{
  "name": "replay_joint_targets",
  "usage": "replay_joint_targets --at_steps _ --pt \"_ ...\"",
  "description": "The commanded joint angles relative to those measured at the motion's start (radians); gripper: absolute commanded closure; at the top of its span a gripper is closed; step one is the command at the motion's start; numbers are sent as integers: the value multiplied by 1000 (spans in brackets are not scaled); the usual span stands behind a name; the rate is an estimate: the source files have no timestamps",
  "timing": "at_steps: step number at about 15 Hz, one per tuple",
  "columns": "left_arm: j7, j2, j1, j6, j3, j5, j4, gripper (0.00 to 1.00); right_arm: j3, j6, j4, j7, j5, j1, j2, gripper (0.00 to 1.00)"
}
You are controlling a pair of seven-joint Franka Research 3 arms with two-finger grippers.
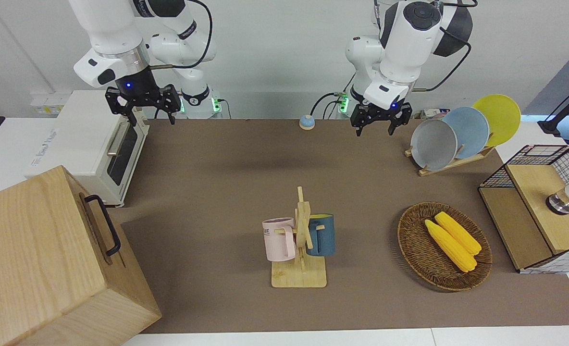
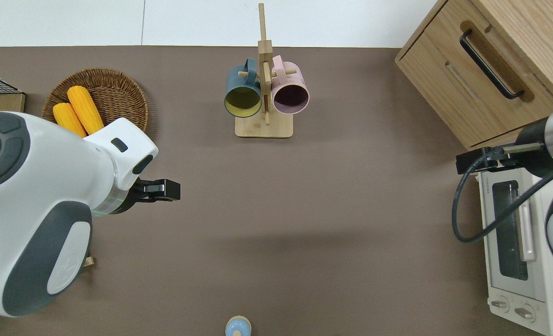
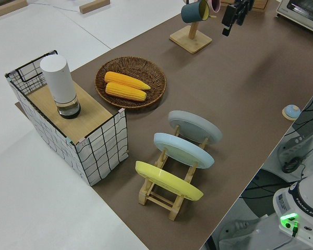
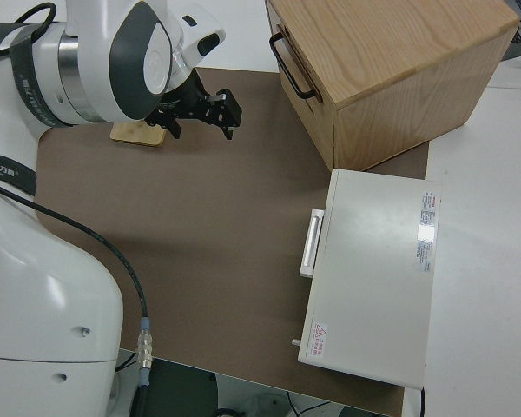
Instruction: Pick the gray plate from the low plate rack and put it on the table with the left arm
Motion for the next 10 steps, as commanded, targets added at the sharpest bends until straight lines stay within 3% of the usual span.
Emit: replay_joint_targets --at_steps 1,10 --pt "-11 18 -4 -24 0 4 26 7 21 -16 21 13 -3 -22 9 17" --pt "53 15 -1 -18 1 -6 27 0 21 -16 20 13 -3 -22 9 17"
